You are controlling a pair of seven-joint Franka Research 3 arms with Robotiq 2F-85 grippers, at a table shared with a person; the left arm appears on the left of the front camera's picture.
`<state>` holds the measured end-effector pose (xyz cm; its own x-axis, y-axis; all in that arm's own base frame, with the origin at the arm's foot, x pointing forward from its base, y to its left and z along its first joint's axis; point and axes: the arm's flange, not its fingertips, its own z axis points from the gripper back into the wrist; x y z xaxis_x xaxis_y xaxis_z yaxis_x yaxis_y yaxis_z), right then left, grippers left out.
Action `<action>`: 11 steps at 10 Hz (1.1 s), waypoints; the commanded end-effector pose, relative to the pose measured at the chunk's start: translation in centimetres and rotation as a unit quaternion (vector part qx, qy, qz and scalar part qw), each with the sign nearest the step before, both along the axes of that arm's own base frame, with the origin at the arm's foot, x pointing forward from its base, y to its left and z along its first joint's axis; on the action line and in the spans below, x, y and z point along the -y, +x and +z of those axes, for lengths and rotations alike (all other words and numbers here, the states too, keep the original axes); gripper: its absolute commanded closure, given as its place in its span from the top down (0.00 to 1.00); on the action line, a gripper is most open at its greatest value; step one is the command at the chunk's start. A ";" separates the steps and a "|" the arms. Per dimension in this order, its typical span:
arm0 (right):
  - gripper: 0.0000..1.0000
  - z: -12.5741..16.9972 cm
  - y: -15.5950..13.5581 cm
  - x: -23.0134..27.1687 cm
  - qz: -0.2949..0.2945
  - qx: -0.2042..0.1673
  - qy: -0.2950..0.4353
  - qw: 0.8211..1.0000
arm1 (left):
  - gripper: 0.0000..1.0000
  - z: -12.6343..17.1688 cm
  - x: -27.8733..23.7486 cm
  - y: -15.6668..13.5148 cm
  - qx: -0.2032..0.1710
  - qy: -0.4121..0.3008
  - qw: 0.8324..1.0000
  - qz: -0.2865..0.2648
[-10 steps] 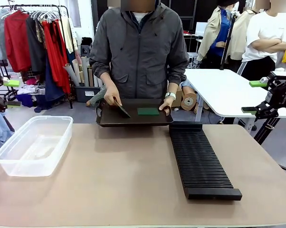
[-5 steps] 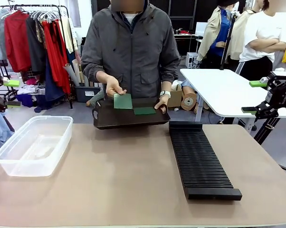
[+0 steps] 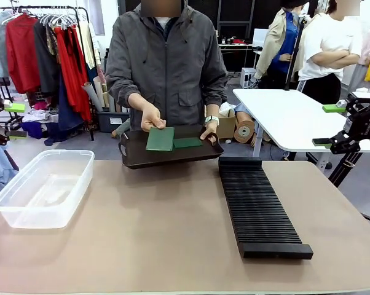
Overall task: Sort PCBs into racks and boxes based on the side picked up.
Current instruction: Pick up the Blank PCB handed by the Human.
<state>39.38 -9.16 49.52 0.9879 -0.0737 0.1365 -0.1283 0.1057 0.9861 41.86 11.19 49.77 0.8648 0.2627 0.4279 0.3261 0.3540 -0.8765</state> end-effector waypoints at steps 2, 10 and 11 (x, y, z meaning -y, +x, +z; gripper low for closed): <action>1.00 0.1 -0.1 0.1 0.002 0.001 0.000 1.000 | 1.00 0.2 -0.1 0.0 -0.002 -0.010 1.000 0.001; 1.00 0.1 -0.1 0.1 0.002 0.001 0.000 1.000 | 1.00 -1.8 4.3 5.0 0.002 0.000 1.000 -0.023; 1.00 0.1 -0.1 0.1 0.002 0.001 0.000 1.000 | 1.00 -2.4 5.6 6.2 0.000 -0.005 1.000 -0.031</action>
<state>39.39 -9.16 49.51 0.9879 -0.0736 0.1362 -0.1280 0.1058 0.9861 46.61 5.99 47.59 0.8914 0.2081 0.4025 0.3211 0.3366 -0.8852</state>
